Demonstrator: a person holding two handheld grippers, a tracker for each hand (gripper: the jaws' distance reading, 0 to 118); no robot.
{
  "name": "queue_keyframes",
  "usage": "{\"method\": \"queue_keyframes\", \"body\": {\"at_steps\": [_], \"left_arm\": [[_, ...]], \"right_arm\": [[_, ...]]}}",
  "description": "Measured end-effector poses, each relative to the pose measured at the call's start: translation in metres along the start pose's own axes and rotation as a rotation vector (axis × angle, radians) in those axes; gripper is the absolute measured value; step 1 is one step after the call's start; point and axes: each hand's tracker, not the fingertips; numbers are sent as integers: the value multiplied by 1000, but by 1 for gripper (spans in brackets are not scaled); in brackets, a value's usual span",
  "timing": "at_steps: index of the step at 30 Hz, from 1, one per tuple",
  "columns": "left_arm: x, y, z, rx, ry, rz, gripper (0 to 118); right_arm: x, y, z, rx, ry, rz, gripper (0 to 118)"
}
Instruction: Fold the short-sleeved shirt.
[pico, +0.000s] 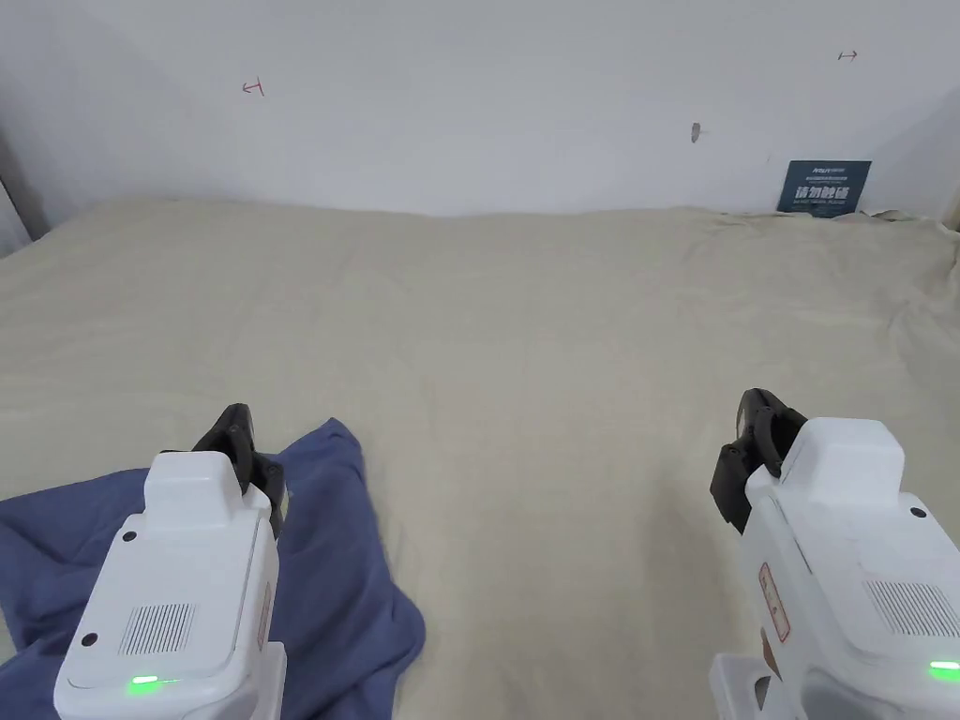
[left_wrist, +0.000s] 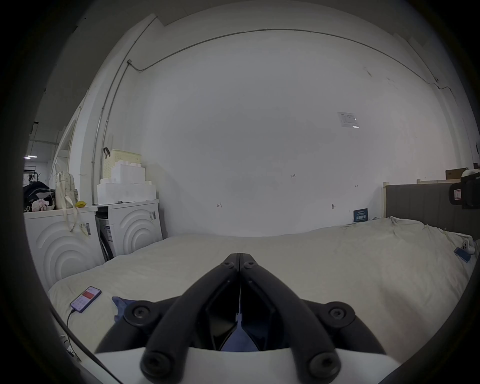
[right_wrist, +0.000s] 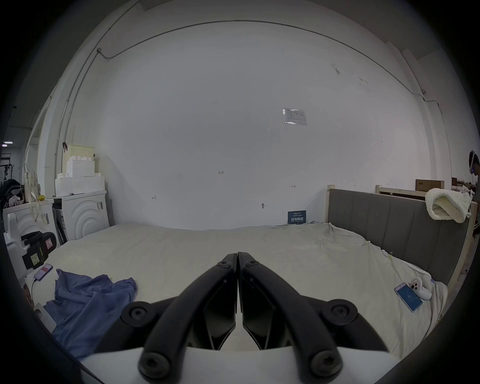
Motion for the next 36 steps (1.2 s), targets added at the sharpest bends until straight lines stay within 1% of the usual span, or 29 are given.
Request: {"method": "queue_keyframes", "body": {"at_steps": [8,16,20,28,36], "left_arm": [[-33,3,11,6,76,-19,1],[-83,2,34,-1,197,-46,1],[-110,2,49,-6,269,-52,1],[-158,-2,82,-37,388,-57,1],[-189,-9,106,-69,468,-48,1]], "right_arm": [[-34,0,-10,2,87,4,0],[-89,-1,-17,0,225,10,0],[-118,-1,-17,-3,299,26,0],[-166,-6,-16,-13,415,49,0],[-197,-13,-14,-27,486,52,0]]}}
